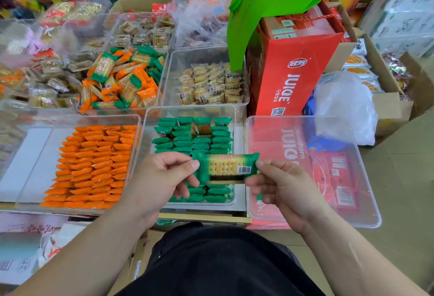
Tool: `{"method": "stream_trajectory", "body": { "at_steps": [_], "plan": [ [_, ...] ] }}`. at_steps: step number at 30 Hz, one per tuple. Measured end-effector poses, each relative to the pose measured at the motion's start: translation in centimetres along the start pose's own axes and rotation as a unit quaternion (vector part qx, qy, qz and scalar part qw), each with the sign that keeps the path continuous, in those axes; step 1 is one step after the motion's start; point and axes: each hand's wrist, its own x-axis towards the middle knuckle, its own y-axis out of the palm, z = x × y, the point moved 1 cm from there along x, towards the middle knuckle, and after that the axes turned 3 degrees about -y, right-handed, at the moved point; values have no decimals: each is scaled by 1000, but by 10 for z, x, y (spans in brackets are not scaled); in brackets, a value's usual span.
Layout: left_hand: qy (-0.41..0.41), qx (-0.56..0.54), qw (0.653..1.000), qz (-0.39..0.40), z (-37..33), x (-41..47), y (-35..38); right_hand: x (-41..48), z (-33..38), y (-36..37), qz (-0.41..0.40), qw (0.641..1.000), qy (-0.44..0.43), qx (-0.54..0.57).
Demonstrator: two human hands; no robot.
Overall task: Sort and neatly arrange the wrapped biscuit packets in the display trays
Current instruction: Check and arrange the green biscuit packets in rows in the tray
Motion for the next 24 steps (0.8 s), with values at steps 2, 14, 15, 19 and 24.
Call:
{"method": "stream_trajectory", "body": {
  "at_steps": [2,14,15,19,24],
  "plan": [
    [17,22,1000,-10,1,3,0,5,-1,3,-16,1000,4,21],
    [50,105,990,-85,32,63,-10,65,-8,43,-72,994,-38,-70],
    [51,111,989,-89,34,71,-12,73,-9,48,-76,993,-41,-80],
    [60,153,984,-68,49,111,-22,110,-14,63,-101,984,-75,-125],
    [82,424,902,-8,85,168,-43,162,-9,73,-127,910,-193,-345]
  ]
}}
